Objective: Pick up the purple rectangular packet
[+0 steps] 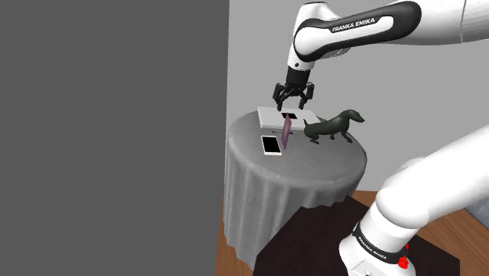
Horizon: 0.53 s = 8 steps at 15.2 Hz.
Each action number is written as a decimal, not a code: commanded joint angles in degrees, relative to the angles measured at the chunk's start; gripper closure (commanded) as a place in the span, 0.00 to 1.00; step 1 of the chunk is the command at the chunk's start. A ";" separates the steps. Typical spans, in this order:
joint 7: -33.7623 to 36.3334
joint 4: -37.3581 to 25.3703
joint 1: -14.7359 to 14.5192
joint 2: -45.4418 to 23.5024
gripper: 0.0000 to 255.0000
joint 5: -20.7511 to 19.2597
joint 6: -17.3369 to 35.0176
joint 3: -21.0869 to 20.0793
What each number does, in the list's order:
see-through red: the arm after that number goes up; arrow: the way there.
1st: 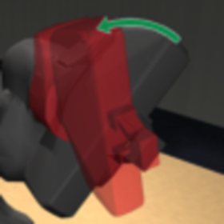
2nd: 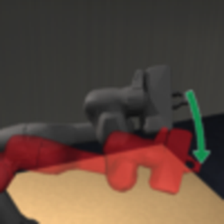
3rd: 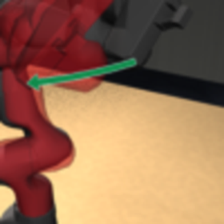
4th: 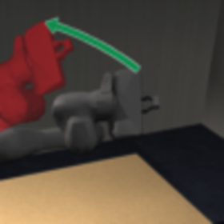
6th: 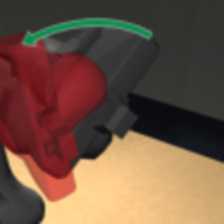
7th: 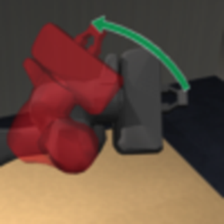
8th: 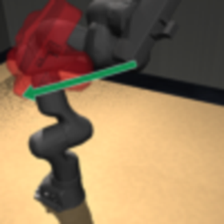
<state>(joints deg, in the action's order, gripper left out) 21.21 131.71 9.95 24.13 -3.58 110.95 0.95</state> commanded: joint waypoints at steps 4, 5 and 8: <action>6.79 -1.27 3.66 -8.20 0.00 1.57 4.85 2.66; 8.07 -1.46 4.31 -9.70 0.00 2.00 5.74 3.21; 8.16 -0.37 4.34 -10.29 0.00 2.03 7.39 3.30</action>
<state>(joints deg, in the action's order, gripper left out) 29.11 130.97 14.23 14.24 -1.62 117.61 4.21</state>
